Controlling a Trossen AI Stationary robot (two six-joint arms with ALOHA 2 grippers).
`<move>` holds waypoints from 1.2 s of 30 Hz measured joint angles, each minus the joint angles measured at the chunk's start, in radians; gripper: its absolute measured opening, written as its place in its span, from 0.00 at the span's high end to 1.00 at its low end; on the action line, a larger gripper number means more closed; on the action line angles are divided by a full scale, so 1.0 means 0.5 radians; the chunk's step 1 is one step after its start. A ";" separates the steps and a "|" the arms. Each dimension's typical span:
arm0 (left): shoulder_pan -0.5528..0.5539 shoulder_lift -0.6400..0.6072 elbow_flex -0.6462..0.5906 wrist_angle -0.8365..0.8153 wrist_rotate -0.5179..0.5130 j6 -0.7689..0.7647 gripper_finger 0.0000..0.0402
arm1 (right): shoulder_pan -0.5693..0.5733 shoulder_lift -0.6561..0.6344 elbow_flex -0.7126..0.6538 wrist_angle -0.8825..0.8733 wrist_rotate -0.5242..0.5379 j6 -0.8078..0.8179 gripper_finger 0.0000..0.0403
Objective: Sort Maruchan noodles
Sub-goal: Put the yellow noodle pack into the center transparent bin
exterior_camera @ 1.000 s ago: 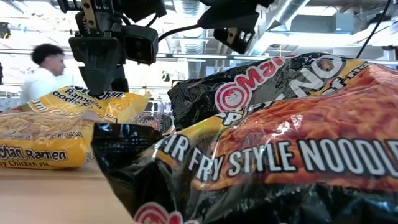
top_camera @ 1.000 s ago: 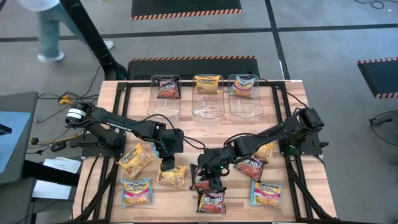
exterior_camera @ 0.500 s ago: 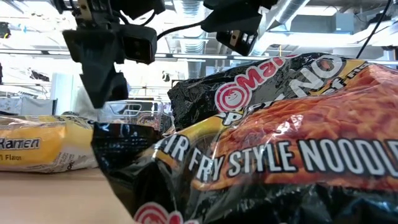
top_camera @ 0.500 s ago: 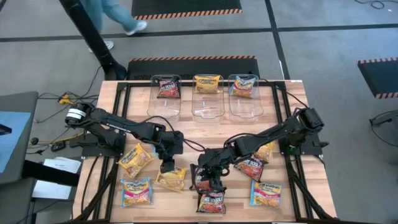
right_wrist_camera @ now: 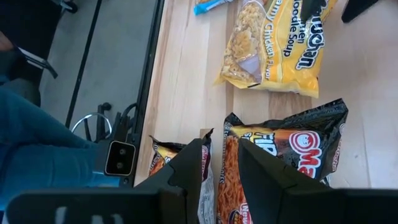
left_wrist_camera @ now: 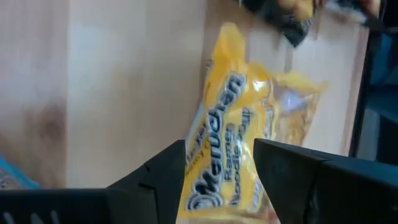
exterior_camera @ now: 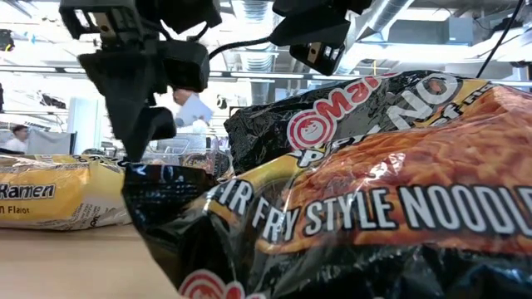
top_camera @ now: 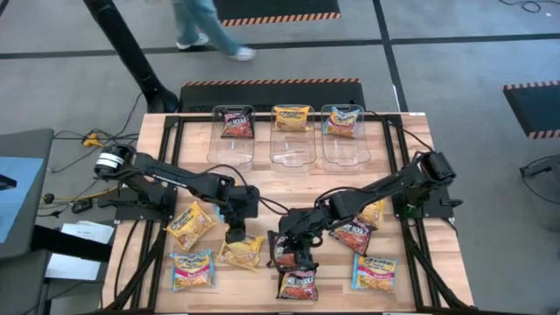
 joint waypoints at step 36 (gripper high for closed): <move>-0.140 0.384 0.005 0.219 0.319 -0.199 0.99 | -0.085 -0.002 -0.003 -0.136 0.115 0.127 0.68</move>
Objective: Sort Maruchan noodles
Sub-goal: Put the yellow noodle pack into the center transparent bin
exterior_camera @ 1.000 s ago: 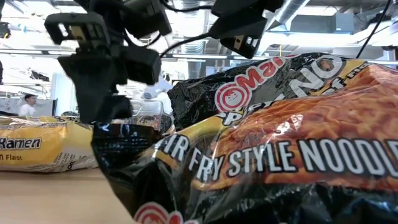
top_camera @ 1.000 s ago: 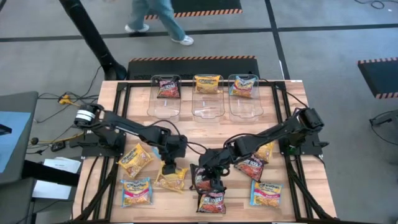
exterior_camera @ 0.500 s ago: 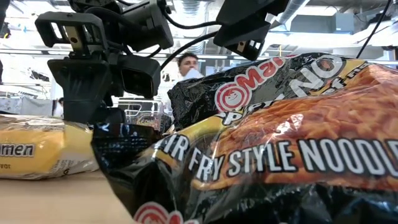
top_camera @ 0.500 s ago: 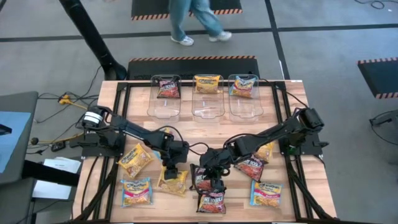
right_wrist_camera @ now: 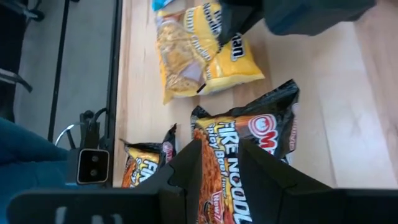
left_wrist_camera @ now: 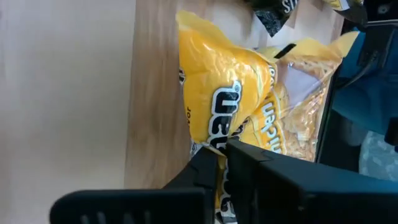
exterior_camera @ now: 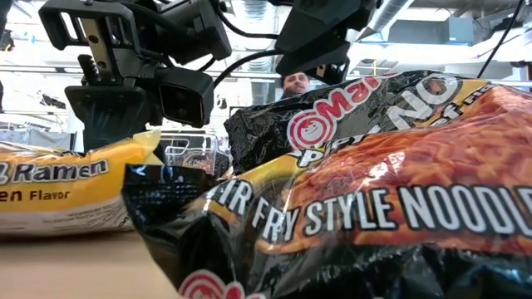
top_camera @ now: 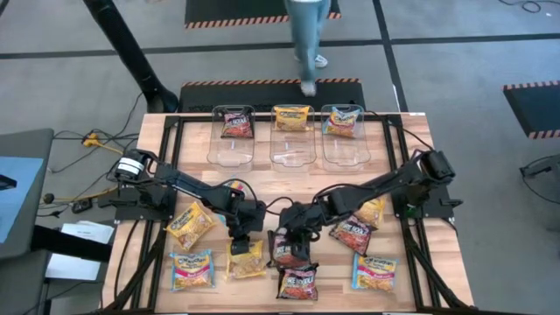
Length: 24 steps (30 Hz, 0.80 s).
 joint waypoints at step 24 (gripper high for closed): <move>0.093 -0.345 0.072 -0.164 -0.046 0.184 1.00 | -0.125 -0.179 0.192 -0.218 -0.013 -0.057 0.68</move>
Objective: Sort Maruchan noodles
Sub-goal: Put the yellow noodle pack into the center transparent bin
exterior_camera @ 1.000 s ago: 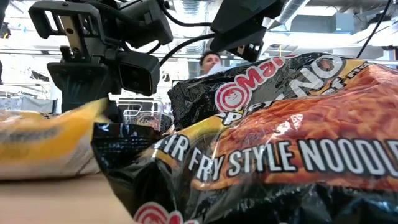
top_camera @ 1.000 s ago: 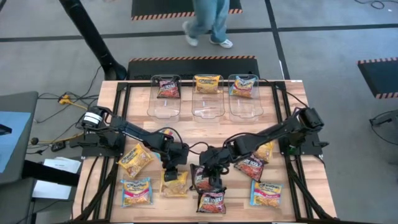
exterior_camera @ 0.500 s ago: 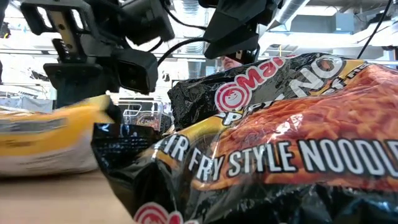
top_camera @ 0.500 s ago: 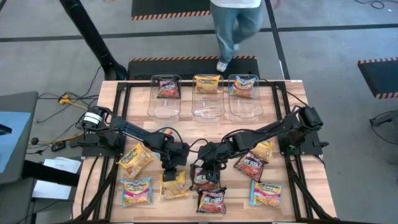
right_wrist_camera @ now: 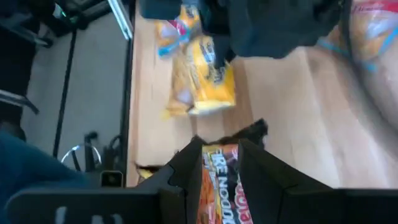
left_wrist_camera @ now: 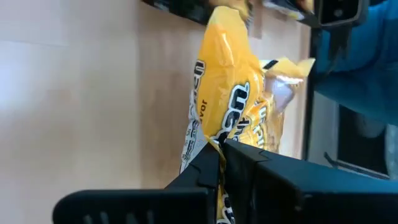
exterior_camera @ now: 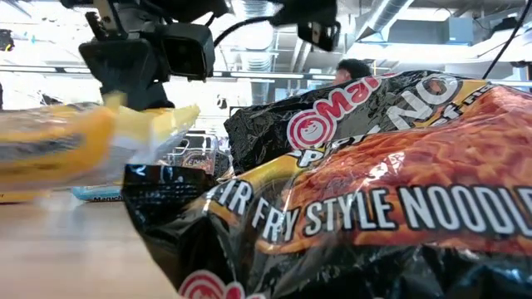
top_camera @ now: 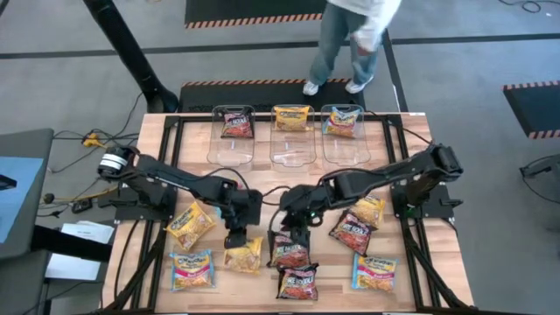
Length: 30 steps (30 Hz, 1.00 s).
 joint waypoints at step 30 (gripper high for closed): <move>0.635 -0.403 0.003 -0.072 -0.068 0.232 1.00 | -0.562 -0.141 0.010 -0.107 -0.262 -0.386 0.57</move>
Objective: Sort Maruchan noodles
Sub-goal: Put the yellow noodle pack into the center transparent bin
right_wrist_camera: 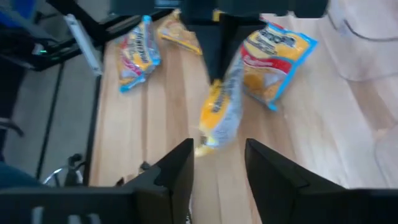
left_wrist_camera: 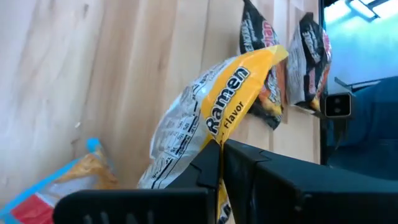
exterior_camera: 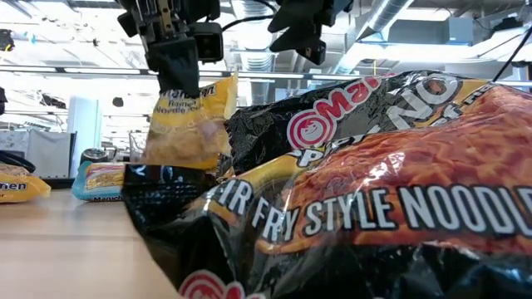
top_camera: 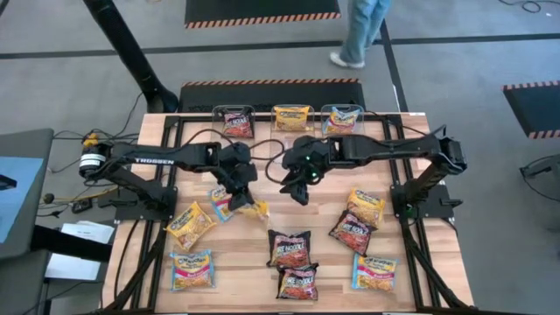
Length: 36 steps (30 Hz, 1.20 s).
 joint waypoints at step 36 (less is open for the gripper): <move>0.077 -0.001 0.008 0.054 0.001 0.069 1.00 | 0.059 0.195 -0.001 0.268 0.092 -0.497 0.47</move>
